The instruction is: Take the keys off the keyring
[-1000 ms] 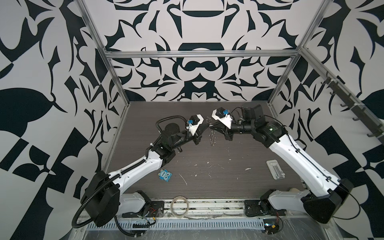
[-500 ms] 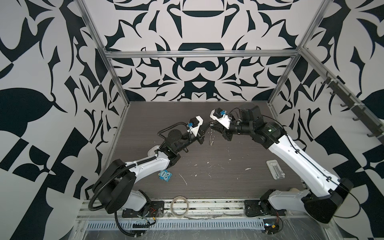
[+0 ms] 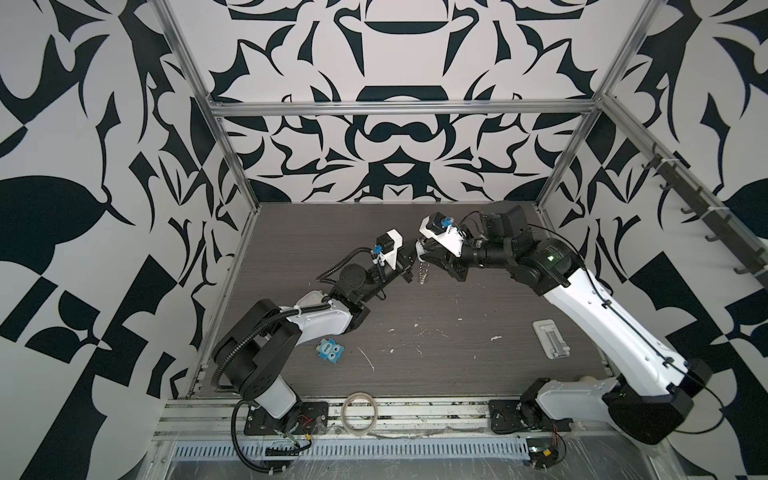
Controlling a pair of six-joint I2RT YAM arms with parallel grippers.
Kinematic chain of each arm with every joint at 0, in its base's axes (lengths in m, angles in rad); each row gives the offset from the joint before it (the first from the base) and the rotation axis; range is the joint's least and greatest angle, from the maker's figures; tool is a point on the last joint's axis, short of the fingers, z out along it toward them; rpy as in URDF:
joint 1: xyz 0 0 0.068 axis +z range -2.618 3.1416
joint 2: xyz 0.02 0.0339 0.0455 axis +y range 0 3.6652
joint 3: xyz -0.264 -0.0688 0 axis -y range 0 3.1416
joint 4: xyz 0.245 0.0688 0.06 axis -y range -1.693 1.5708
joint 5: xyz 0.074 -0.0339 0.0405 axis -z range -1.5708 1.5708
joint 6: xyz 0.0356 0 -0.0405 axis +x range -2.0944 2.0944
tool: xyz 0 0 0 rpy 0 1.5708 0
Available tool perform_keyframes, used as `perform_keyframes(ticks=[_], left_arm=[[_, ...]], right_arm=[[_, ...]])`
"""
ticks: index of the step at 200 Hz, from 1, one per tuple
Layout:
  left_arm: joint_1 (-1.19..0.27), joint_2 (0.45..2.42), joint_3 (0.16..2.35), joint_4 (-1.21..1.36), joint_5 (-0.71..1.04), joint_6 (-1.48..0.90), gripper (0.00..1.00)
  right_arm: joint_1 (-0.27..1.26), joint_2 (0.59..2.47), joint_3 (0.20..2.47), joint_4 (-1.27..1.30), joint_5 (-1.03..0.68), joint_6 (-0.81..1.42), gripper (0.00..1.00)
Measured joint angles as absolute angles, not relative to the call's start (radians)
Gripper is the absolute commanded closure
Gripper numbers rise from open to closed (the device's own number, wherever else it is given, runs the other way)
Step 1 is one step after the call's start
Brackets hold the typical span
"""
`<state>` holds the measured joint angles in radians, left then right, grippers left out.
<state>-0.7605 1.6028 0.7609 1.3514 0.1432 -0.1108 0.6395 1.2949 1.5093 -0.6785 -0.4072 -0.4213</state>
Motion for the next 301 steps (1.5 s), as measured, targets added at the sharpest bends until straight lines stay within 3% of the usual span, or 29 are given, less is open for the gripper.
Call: perform_keyframes(ticks=[77, 133, 177, 239, 301], left_arm=[[-0.76, 1.612, 0.778, 1.365, 0.142, -0.123, 1.0], [-0.76, 1.612, 0.795, 1.367, 0.15, -0.131, 1.0], [-0.755, 1.605, 0.795, 1.354, 0.188, -0.14, 1.0], [-0.746, 1.501, 0.794, 1.239, 0.258, -0.134, 1.0], [-0.745, 1.416, 0.79, 1.053, 0.308, -0.073, 1.0]], right_arm=[[0.653, 1.276, 1.526, -0.711, -0.422, -0.426, 0.62], [0.647, 1.217, 1.539, -0.722, -0.398, -0.482, 0.68], [0.53, 1.176, 1.54, -0.704, -0.459, -0.63, 0.69], [0.493, 1.274, 1.555, -0.712, -0.494, -0.893, 0.68], [0.503, 1.341, 1.625, -0.74, -0.504, -0.958, 0.7]])
